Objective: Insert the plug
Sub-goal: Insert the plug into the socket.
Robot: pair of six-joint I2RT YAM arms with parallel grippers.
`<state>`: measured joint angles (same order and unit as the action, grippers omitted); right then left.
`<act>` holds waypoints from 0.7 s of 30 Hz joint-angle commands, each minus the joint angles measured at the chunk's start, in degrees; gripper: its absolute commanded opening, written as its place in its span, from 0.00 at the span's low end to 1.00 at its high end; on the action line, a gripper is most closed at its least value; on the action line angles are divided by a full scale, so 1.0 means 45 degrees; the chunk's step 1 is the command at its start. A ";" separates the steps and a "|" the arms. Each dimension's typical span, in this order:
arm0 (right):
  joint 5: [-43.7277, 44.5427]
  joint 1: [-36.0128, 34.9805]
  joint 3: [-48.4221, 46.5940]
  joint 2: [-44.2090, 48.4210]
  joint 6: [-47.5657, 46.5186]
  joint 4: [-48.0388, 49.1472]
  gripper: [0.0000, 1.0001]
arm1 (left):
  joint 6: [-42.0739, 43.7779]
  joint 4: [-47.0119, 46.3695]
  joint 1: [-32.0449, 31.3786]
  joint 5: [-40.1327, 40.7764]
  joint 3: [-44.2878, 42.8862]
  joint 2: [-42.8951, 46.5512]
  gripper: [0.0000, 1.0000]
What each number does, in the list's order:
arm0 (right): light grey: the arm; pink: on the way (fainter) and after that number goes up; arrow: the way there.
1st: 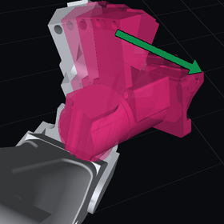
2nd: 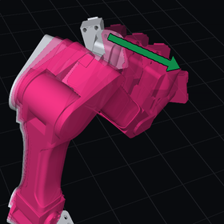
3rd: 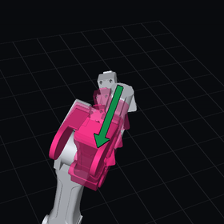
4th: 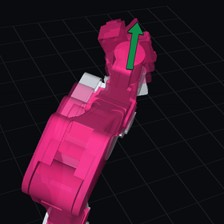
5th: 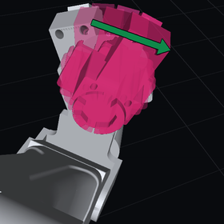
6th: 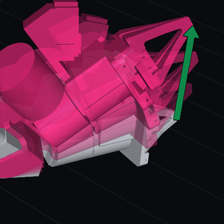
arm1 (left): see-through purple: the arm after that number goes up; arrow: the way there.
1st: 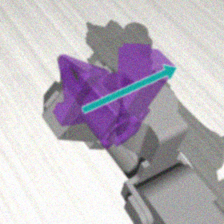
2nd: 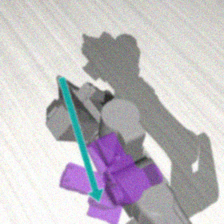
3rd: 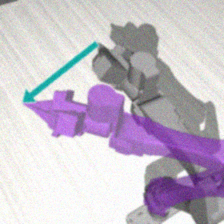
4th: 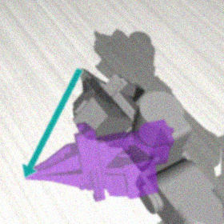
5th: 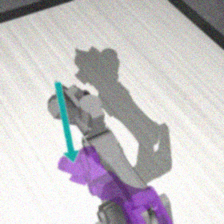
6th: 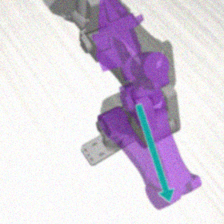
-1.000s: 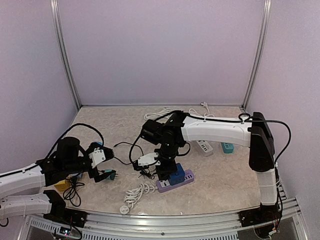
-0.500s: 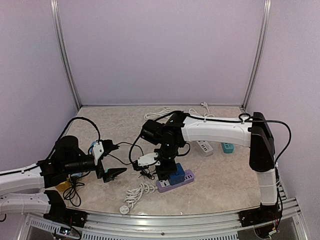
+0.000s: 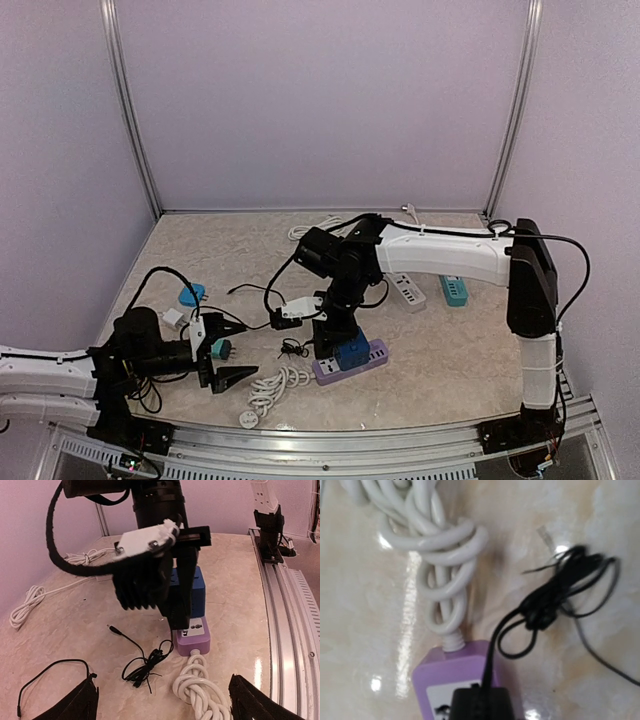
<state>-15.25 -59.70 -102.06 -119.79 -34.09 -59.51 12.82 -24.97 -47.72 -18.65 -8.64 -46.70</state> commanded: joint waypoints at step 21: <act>-0.2165 0.0268 0.1784 0.2601 -0.0637 0.1755 0.00 | -0.1436 -0.8627 -0.2167 -0.0815 -0.2211 -0.9524 0.80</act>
<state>-22.72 -58.33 -95.35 -110.89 -36.29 -53.54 5.50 -58.67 -56.36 -20.64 -15.97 -85.43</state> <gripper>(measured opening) 0.226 0.782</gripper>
